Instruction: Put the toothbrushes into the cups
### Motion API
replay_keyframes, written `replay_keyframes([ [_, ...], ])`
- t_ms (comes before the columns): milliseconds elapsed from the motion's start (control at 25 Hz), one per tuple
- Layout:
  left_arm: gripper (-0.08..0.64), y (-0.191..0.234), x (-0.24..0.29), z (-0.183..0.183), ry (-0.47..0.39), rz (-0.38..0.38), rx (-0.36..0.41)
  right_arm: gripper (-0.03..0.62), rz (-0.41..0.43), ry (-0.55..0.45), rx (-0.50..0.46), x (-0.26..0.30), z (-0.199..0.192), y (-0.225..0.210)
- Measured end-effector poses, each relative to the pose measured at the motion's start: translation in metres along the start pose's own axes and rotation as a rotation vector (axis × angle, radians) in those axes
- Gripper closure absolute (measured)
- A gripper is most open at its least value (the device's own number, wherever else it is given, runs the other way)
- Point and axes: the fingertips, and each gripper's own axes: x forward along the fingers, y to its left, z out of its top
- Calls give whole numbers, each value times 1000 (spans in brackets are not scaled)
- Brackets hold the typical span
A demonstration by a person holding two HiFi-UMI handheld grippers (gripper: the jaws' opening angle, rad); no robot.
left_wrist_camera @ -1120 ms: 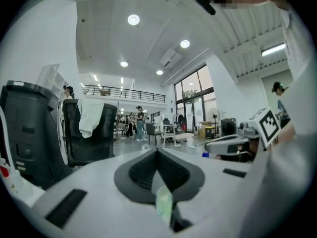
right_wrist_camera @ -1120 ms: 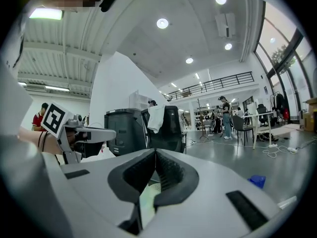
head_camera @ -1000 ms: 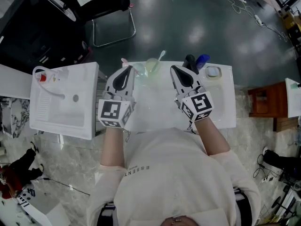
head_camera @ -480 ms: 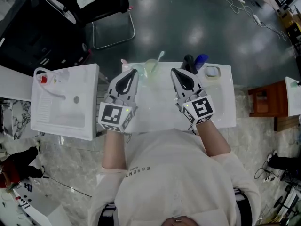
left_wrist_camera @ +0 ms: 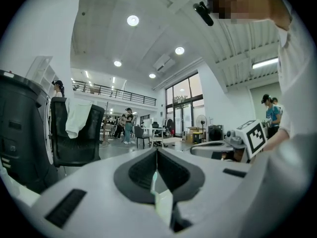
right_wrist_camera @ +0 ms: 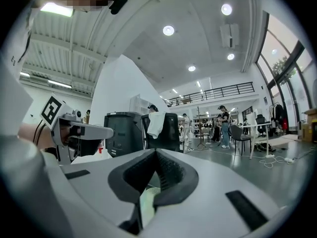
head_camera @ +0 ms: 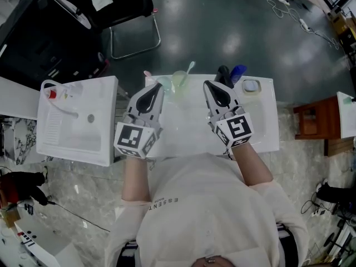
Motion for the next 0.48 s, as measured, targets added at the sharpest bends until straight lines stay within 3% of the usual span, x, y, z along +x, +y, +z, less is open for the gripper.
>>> replay_keyframes([
  [240, 557, 3, -3, 1, 1, 10, 3, 577, 5, -5, -8, 2, 3, 4],
  [480, 556, 5, -3, -2, 15, 10, 11, 577, -66, -21, 17, 2, 4, -4],
])
